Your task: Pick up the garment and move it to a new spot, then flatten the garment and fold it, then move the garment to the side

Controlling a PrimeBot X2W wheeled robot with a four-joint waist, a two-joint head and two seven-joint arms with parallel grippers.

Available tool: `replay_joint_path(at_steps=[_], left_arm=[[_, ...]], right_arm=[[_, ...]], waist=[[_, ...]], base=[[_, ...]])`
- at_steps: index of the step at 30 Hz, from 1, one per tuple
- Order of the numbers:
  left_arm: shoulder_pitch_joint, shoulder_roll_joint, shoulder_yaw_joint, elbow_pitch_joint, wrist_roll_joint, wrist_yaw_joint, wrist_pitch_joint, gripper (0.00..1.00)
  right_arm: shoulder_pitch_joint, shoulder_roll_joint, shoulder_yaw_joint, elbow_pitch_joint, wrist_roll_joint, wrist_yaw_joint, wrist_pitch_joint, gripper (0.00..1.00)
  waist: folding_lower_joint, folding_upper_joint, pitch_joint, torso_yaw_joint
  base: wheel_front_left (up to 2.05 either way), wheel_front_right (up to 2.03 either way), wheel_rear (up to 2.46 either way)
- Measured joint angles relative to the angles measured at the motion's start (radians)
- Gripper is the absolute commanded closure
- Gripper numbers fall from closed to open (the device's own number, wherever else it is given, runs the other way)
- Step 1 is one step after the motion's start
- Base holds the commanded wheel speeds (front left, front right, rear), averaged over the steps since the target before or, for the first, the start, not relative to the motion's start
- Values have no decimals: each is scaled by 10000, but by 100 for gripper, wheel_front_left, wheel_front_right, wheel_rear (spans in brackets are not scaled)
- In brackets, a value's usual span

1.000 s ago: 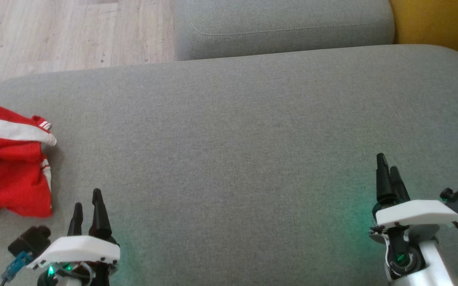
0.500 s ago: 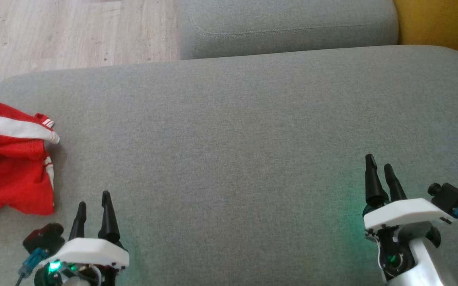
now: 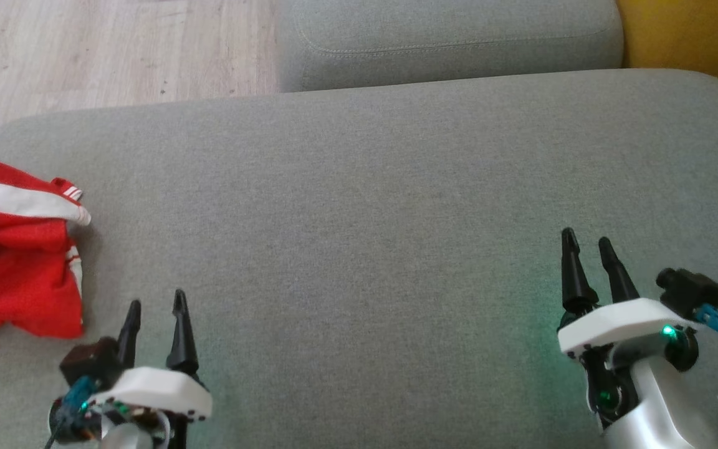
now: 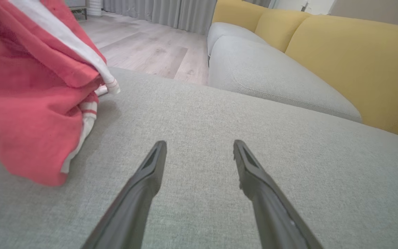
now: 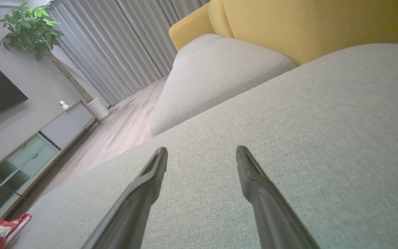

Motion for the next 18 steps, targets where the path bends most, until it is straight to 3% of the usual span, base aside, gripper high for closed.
replay_joint_path(at_steps=[18], left_arm=[[-442,61,-111,330,1852,399,-522,0]], right_arm=[[-202,6,8,222,-2205,0,-525,0]], waist=[[0,0,42,-142]], base=[[0,0,0]])
